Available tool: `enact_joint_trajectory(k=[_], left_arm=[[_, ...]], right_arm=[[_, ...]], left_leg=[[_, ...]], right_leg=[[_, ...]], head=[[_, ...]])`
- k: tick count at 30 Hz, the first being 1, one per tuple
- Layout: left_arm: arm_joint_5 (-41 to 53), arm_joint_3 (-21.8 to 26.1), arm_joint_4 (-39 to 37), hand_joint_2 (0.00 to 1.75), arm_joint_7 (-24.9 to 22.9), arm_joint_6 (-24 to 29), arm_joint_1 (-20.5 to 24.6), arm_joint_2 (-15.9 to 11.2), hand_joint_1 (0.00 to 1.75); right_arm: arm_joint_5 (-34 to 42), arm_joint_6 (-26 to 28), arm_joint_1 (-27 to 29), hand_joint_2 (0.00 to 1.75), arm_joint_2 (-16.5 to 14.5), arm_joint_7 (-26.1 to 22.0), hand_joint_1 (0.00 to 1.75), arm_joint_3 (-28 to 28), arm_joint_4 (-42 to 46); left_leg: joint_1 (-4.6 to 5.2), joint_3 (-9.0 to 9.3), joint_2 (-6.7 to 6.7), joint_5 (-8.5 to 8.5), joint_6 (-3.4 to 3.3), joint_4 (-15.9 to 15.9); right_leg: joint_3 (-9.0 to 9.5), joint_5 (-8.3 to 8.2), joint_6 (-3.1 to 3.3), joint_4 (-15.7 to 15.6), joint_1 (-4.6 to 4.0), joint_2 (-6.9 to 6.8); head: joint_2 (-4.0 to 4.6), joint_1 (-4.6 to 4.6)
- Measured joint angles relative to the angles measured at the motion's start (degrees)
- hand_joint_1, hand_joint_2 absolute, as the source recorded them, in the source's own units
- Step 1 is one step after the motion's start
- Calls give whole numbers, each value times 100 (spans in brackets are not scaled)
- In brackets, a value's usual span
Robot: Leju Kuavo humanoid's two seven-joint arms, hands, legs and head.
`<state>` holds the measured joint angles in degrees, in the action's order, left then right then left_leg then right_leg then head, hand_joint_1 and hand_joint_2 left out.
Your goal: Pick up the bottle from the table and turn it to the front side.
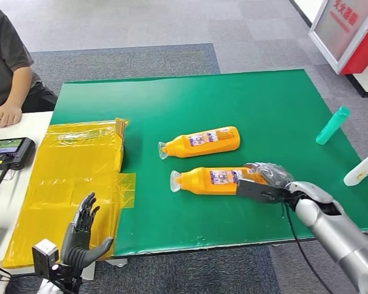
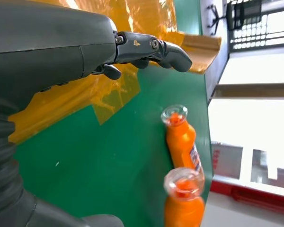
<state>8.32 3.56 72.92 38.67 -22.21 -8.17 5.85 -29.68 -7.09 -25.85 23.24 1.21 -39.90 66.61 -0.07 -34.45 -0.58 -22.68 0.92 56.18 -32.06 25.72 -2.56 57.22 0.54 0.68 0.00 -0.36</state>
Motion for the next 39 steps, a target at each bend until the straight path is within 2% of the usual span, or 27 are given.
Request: enact_joint_trajectory(k=[4, 8, 12, 15, 18, 23, 30, 39], left_arm=[[-1, 9, -23, 175, 13, -380, 24, 19, 0], [-57, -33, -54, 175, 13, -549, 198, 62, 0], [-91, -41, -90, 175, 13, -573, 263, 77, 0], [-77, -108, -110, 175, 13, -581, 293, 65, 0], [-75, -297, -112, 175, 13, -581, 367, 48, 0], [-127, -601, -111, 175, -8, -657, 615, 41, 0], [-646, -901, -132, 175, -45, -1182, 963, 40, 0], [-814, -1051, -214, 175, -66, -1296, 1169, 46, 0]], right_arm=[[-271, 689, 807, 175, -672, -593, 175, 620, 395], [-270, 757, 1094, 175, -1236, -672, 175, 935, 829], [-269, 756, 1210, 175, -1482, -700, 175, 1092, 1026], [-269, 791, 1274, 175, -1642, -894, 175, 1187, 1115], [-282, 938, 1385, 175, -1927, -1131, 175, 1238, 1217], [-353, 1209, 1555, 175, -2420, -1248, 175, 1218, 1248], [-366, 1233, 1614, 175, -2789, -1374, 175, 1057, 955], [-369, 1192, 1673, 175, -3007, -1457, 175, 835, 754]], left_leg=[[-1, -6, 1, -1, 5, -1], [-6, -7, 1, 3, 10, -3], [-3, -7, 1, 4, 9, -2], [0, -8, 2, 5, 7, -2], [1, -7, 2, 5, 8, -2], [-4, -7, 1, 7, 12, -3], [-5, -8, 1, 8, 12, -3], [-5, -8, 1, 7, 12, -3]], right_leg=[[-14, 3, 5, 1, -1, 2], [-17, 4, 9, 3, -3, 1], [-15, 2, 7, 3, 0, 2], [-15, 0, 4, 3, 3, 2], [-18, -1, 5, 3, 4, 3], [-20, 0, 8, 4, -3, 2], [-17, 0, 9, 4, -2, 2], [-19, 0, 9, 4, -2, 3]], head=[[0, 3], [0, 2], [0, 1], [0, 1], [0, 2], [0, 3], [0, 1], [0, 2]])
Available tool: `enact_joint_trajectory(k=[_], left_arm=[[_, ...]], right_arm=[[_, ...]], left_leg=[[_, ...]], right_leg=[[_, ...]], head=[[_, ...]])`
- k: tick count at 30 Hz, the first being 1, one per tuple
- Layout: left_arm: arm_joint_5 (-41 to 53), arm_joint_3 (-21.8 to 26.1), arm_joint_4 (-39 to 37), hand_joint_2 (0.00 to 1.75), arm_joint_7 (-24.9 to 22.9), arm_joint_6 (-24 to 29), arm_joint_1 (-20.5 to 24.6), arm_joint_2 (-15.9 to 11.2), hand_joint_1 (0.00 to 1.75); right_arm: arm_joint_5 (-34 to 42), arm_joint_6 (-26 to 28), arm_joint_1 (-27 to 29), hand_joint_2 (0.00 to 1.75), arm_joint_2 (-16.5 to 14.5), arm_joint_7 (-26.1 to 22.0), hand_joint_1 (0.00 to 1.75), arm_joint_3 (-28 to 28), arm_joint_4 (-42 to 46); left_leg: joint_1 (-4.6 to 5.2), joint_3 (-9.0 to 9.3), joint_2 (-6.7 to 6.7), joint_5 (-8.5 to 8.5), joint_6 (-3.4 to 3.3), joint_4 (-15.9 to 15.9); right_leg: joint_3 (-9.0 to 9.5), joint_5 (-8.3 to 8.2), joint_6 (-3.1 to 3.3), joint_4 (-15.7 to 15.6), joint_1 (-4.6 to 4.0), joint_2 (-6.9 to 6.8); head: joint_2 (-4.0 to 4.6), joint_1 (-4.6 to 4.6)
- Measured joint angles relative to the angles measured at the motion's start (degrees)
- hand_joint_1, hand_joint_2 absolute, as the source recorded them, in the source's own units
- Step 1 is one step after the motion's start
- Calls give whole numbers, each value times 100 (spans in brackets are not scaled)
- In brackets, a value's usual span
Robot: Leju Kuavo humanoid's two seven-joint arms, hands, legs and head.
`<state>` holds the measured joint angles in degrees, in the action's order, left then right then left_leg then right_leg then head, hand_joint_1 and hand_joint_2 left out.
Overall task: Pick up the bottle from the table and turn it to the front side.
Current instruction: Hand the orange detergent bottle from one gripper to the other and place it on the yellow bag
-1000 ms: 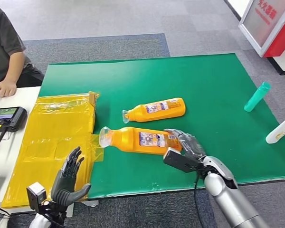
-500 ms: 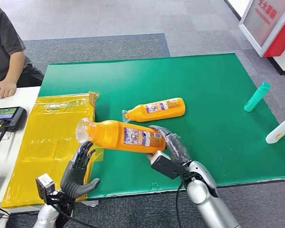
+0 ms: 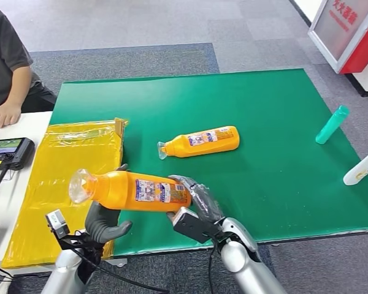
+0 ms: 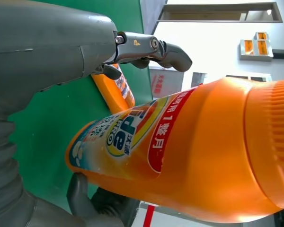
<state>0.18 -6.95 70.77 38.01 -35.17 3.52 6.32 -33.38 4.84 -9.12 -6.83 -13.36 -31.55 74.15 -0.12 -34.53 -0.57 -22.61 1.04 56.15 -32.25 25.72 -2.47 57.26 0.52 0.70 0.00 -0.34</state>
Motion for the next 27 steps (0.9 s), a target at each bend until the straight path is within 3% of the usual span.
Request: enact_joint_trajectory(k=[8, 17, 27], left_arm=[[-71, -42, -22, 175, 1, -53, 17, 1, 0], [-987, -31, -26, 175, -80, -658, 33, 28, 0], [-864, -35, 62, 175, 49, -873, -33, 1, 4]], right_arm=[[-1, -4, 4, 175, -19, -2, 175, -42, -67], [-45, -102, 66, 175, -50, -27, 175, -202, -239], [-105, -148, 20, 175, -80, 13, 175, -333, -522]], left_leg=[[0, 0, 0, 0, 0, 0], [0, -1, 0, 0, 0, 0], [0, -1, 0, 0, 0, 0]], right_leg=[[0, 0, 0, 0, 0, 0], [0, 0, 0, 0, 0, 0], [2, 0, 0, 0, 0, 0]], head=[[0, -1], [0, 0], [0, 0]])
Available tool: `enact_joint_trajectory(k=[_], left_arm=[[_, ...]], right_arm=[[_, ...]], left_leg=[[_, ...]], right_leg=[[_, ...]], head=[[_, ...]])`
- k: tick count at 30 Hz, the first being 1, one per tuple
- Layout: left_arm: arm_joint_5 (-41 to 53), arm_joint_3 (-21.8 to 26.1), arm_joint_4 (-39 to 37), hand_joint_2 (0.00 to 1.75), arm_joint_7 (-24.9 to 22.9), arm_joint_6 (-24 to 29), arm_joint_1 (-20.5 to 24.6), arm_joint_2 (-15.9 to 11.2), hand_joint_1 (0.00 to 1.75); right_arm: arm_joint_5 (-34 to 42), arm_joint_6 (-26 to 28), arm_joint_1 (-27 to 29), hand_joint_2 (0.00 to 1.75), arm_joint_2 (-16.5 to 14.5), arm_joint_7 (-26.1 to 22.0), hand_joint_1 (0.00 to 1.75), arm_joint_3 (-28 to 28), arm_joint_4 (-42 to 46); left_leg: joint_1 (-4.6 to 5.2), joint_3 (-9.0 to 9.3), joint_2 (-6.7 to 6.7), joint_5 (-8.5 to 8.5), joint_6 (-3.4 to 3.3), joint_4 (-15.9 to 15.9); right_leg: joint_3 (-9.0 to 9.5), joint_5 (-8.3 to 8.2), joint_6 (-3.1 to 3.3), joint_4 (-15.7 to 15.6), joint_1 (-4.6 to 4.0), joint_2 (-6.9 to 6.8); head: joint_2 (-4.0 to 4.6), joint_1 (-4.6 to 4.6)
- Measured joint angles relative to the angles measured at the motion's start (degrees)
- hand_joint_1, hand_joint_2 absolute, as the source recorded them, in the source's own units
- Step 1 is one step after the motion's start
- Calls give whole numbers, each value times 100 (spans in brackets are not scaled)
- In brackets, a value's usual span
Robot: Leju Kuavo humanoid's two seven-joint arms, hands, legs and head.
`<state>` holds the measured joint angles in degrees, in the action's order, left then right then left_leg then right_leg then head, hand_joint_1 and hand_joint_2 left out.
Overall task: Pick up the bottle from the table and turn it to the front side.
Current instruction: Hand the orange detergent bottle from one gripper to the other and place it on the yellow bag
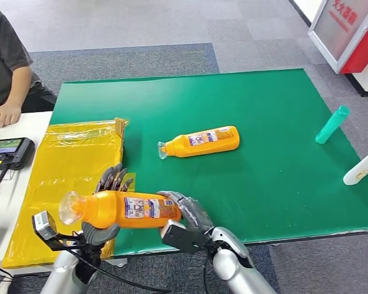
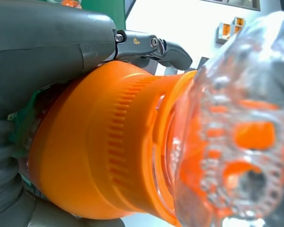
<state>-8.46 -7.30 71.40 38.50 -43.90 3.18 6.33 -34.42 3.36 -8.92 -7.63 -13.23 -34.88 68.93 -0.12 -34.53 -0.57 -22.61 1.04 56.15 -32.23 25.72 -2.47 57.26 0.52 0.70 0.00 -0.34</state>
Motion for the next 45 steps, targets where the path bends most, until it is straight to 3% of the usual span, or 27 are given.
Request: enact_joint_trajectory(k=[2, 5, 6, 7, 12, 13, 17, 21, 29, 45], left_arm=[[50, -4, 56, 175, 10, 0, -26, -4, 33], [191, -25, 118, 175, 20, 38, -54, -13, 138], [280, -38, 133, 175, 25, 83, -59, -21, 165], [384, -51, 152, 175, 28, 149, -65, -30, 175], [885, -160, 297, 175, 30, 579, -104, -67, 175], [946, -186, 321, 175, 30, 663, -112, -73, 175], [1186, -286, 411, 175, 27, 937, -124, -92, 175], [1799, -435, 572, 175, 8, 1507, -152, -164, 175], [3139, -593, 1309, 175, -383, 3315, -142, -371, 175], [3273, -622, 1756, 175, -478, 3464, -80, -562, 175]], right_arm=[[0, -3, -1, 175, -4, -13, 175, 1, -42], [-1, -13, -5, 175, -11, -22, 175, 3, -92], [-2, -17, -6, 175, -13, -22, 175, 4, -107], [-4, -22, -7, 175, -15, -22, 175, 7, -120], [-37, -21, 3, 175, -15, -2, 175, 23, -164], [-45, -11, 10, 175, -15, 1, 168, 26, -167], [-91, 57, 32, 175, -16, 3, 5, 31, -168], [-111, 279, 68, 175, -34, 18, 0, 66, -96], [-99, 479, 96, 175, -95, 113, 0, 221, 142], [-98, 512, 93, 175, -170, 141, 0, 305, 148]], left_leg=[[0, 0, 0, 0, 0, 0], [0, 0, 0, 0, 0, 0], [0, 0, 0, 0, 0, 0], [0, 0, 0, 0, 0, 0], [0, 0, 0, 0, 0, 0], [0, 0, 0, 0, 0, 0], [0, 0, 0, 0, 0, 0], [0, 0, 0, 0, 0, 0], [-1, 0, 2, 1, 1, 0], [-1, 0, 2, 1, 1, 0]], right_leg=[[0, 0, 0, 0, 0, 0], [0, 0, 0, 0, 0, 0], [0, 0, 0, 0, 0, 0], [0, 0, 0, 0, 0, 0], [0, 0, 0, 0, 0, 0], [0, 0, 0, 0, 0, 0], [1, 0, 0, 0, 0, 0], [-2, -1, 1, 0, 0, 1], [-4, -2, 3, 0, -1, 1], [-4, -2, 3, 0, 0, 1]], head=[[0, -1], [0, 0], [0, 1], [0, 0], [0, -1], [0, 0], [0, -1], [0, 0], [0, 1], [0, 0]])
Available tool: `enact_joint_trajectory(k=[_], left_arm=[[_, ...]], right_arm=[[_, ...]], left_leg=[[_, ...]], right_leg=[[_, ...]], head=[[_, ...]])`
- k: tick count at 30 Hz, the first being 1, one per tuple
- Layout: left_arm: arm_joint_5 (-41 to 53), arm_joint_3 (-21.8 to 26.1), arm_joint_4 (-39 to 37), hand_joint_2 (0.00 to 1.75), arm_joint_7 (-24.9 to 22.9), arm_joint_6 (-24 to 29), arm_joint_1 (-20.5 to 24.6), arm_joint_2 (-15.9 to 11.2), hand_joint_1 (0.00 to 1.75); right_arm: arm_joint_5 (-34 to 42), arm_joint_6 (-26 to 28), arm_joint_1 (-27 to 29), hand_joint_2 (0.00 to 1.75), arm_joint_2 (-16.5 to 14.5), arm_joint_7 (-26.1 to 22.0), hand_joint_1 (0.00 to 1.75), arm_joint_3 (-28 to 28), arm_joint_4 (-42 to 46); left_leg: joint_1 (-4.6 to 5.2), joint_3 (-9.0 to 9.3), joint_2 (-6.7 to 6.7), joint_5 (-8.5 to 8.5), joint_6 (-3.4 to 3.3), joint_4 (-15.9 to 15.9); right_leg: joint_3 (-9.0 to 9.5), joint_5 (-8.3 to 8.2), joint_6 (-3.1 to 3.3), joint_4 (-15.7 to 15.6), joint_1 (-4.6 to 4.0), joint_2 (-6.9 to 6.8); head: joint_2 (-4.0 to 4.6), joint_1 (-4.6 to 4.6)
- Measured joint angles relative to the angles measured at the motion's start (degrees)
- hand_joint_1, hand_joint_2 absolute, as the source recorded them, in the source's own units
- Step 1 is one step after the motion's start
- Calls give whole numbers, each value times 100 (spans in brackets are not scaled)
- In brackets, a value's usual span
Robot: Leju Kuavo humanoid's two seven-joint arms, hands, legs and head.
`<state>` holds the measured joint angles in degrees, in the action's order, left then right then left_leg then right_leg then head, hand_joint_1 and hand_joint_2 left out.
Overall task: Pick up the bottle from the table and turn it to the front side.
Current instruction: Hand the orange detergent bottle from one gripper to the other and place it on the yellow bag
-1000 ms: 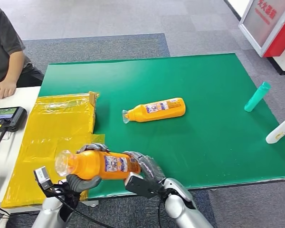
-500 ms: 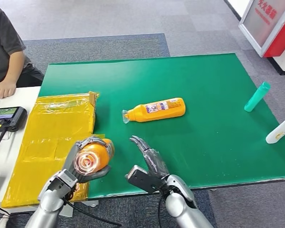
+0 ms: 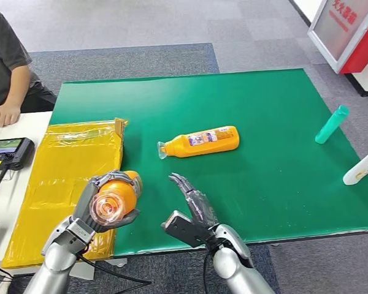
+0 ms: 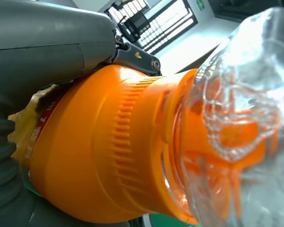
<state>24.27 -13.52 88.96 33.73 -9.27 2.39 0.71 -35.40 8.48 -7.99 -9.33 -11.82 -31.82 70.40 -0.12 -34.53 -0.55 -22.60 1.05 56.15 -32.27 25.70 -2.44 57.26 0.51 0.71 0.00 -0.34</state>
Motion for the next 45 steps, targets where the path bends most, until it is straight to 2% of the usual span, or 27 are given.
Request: enact_joint_trajectory(k=[7, 10, 12, 15, 18, 23, 26, 30, 35, 39, 45], left_arm=[[9, -1, 3, 175, 0, 10, 0, -17, 175], [310, -1, 24, 175, -99, 347, 8, -25, 175], [874, -1, 63, 175, -367, 938, 56, -39, 175], [2021, -1, 107, 175, -1014, 1809, 244, -127, 175], [3080, -1, 84, 175, -1730, 2201, 502, -333, 175], [4687, -27, -425, 175, -2783, 2049, 1065, -837, 175], [5447, -136, -1088, 175, -3161, 1972, 1395, -1137, 175], [5583, -235, -1830, 175, -3283, 2141, 1658, -1298, 175], [5553, -402, -2175, 175, -3428, 1653, 1924, -1344, 175], [5269, -592, -2521, 175, -3252, 1342, 2148, -1338, 175], [4753, -848, -2683, 175, -3069, 1339, 2210, -1227, 175]], right_arm=[[0, 1, 0, 175, -7, 0, 0, 16, 0], [-1, 22, 6, 175, -7, 5, 0, 25, 8], [3, 43, 26, 175, -7, 16, 0, 45, 42], [16, 51, 97, 175, -7, 36, 0, 91, 122], [33, 45, 207, 175, -7, 51, 0, 143, 192], [106, -21, 478, 175, 14, 100, 0, 298, 281], [323, -56, 756, 175, 102, 77, 0, 429, 319], [437, 9, 1065, 175, 253, -46, 0, 580, 327], [439, 27, 1132, 175, 283, -55, 0, 655, 334], [429, 27, 1132, 175, 286, -52, 0, 693, 331], [414, 26, 1133, 175, 286, -61, 0, 754, 330]], left_leg=[[0, 0, 0, 0, 0, 0], [0, 0, 0, 0, 0, 0], [0, 0, 0, 0, 0, 0], [0, 0, 0, 1, 2, 0], [-2, 0, 0, 4, 5, 0], [-4, 0, 0, 5, 7, 0], [-3, -1, 0, 5, 7, 0], [-2, -7, 1, 4, 6, 0], [-2, -10, 2, 5, 6, 0], [-3, -9, 3, 7, 9, 0], [-3, -11, 4, 7, 10, 0]], right_leg=[[0, 0, 0, 0, 0, 0], [-1, 0, 0, 0, 0, 0], [-2, 0, 0, 0, 0, 0], [-1, -1, 1, 0, 0, 0], [-3, -2, 2, 0, -1, 0], [-4, -2, 3, 1, -2, 1], [-6, -1, 3, 1, -1, 1], [-10, -2, 2, 0, 0, 1], [-14, -3, 3, -1, 0, 1], [-15, -5, 5, 0, -1, 2], [-16, -5, 5, 0, -1, 2]], head=[[0, 0], [0, 0], [0, 0], [0, 0], [0, 1], [0, 1], [0, 1], [0, -1], [0, 0], [0, 1], [0, 0]])
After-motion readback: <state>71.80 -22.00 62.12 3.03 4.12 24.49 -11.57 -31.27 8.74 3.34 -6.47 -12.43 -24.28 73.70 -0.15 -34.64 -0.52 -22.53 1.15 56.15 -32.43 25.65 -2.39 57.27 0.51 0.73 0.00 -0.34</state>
